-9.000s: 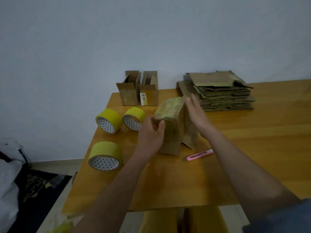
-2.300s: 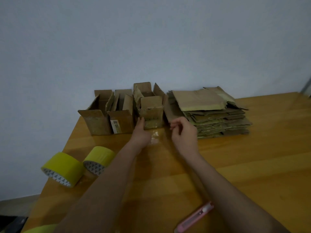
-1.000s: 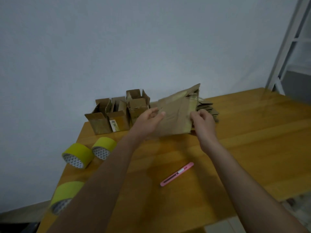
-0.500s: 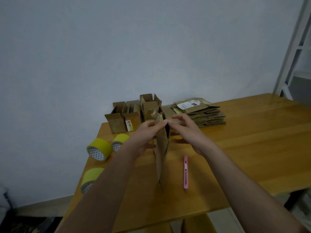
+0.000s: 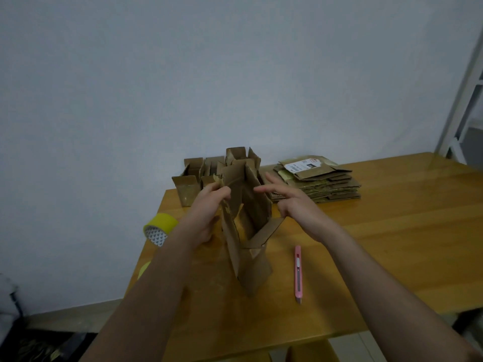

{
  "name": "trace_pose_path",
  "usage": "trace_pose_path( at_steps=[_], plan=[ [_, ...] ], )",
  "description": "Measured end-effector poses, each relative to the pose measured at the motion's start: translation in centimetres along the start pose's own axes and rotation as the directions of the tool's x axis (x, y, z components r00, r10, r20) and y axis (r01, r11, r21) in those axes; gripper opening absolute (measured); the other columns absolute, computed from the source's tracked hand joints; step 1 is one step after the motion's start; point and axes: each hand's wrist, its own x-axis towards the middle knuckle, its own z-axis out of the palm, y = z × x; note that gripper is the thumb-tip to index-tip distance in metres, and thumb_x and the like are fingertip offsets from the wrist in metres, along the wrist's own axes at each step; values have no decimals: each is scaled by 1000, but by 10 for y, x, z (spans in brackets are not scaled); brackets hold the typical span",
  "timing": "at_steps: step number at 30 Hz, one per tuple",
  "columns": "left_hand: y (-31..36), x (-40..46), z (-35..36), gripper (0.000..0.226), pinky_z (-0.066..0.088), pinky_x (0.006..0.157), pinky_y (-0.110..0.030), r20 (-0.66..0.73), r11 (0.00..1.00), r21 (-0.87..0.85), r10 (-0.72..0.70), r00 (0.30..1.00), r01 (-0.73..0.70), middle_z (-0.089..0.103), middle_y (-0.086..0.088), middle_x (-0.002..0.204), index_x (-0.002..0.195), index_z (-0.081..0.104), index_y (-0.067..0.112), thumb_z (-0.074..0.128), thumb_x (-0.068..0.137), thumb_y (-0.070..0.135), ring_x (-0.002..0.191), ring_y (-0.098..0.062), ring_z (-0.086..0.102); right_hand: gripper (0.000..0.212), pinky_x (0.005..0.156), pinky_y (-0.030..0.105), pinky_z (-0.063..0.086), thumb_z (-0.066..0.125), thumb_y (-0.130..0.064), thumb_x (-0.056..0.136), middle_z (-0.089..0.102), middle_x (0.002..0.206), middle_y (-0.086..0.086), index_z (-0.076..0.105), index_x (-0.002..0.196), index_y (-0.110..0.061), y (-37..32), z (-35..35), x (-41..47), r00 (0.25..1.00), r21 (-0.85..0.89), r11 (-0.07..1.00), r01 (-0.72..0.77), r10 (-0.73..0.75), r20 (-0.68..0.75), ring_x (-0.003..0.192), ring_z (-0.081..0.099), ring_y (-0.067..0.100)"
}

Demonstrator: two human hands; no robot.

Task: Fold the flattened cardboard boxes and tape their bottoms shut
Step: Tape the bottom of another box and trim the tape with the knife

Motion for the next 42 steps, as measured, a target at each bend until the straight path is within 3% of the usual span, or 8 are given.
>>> trace_pose_path(
  at_steps=[4, 8, 12, 16, 20, 24, 32, 42],
  plan=[
    [-4, 1, -1, 62, 37, 106, -49, -14, 999, -53, 6, 1000, -7, 50, -7, 130, 140, 45, 19, 57, 79, 15, 122, -25, 44, 48, 113, 37, 24, 42, -18, 69, 29, 156, -19, 67, 107, -33, -3, 6, 3, 993, -153, 986, 69, -54, 105, 142, 22, 5],
    [-11, 4, -13, 58, 46, 81, -38, -76, 989, -145, -20, 997, 9, 58, -12, 120, 133, 50, 5, 56, 77, 13, 110, -25, 53, 17, 112, 44, 26, 50, -40, 94, 36, 151, -16, 61, 105, -33, 14, -6, 10, 995, -438, 894, 93, -98, 12, 140, 26, 10],
    [-18, 11, -16, 56, 47, 80, -41, -71, 984, -178, -13, 997, 0, 57, -13, 121, 136, 48, 7, 53, 80, 6, 107, -25, 53, 35, 81, 32, 41, 52, -69, 83, 54, 109, -14, 49, 94, -36, 32, -4, 10, 995, -484, 872, 68, -95, -31, 101, 46, 7],
    [-21, 14, -11, 77, 41, 84, -40, -103, 968, -243, 31, 994, -55, 43, -5, 139, 146, 27, 24, 49, 79, -6, 119, -25, 47, 36, 59, 24, 34, 71, -44, 83, 47, 83, -8, 42, 89, -25, 44, 5, 10, 984, -476, 877, 73, -140, -107, 69, 40, 8],
    [-26, 17, -10, 86, 34, 90, -38, -91, 970, -211, 105, 990, -122, 35, -5, 148, 149, 21, 24, 53, 75, -7, 130, -30, 38, 40, 65, 12, 43, 77, -25, 82, 52, 108, -13, 44, 105, -29, 51, 7, 9, 993, -386, 921, 53, -90, -77, 91, 52, 3],
    [-29, 18, -13, 84, 40, 102, -39, -13, 983, -51, 176, 984, -176, 36, -7, 142, 146, 25, 25, 71, 77, 11, 128, -28, 39, 73, 99, 28, 40, 75, -14, 82, 45, 136, -9, 35, 135, -44, 55, 8, 9, 999, -261, 965, 8, -22, -50, 124, 38, 6],
    [-45, 26, -28, 40, 32, 106, -38, -8, 981, 169, 93, 996, -90, 33, -8, 149, 141, 37, 21, 43, 103, 28, 137, -29, 32, 71, 93, 14, 48, 61, -3, 92, 41, 145, -16, 38, 143, -45, 62, 11, 15, 999, -180, 983, 38, -35, 17, 127, 43, 4],
    [-48, 33, -20, 36, 35, 65, -13, 5, 927, 362, 104, 995, -99, 38, 1, 130, 132, 43, 17, 54, 99, 25, 112, -12, 39, 42, 88, 29, 55, 52, -44, 92, 50, 131, -19, 49, 134, -50, 61, 12, 8, 998, 32, 999, -32, 31, 48, 120, 52, 9]
  ],
)
